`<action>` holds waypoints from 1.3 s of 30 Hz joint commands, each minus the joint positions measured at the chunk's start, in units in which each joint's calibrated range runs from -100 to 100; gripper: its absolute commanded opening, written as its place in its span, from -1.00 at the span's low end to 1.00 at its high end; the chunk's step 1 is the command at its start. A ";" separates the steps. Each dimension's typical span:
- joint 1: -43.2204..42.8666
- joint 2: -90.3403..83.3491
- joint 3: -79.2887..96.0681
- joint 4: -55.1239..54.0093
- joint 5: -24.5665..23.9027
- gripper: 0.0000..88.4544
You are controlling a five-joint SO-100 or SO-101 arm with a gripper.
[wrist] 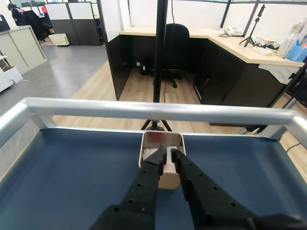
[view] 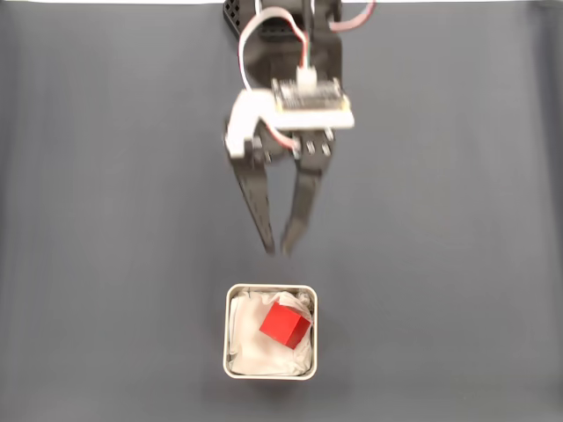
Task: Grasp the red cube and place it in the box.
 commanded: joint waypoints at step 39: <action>0.14 -56.71 54.34 51.80 -2.69 -1.00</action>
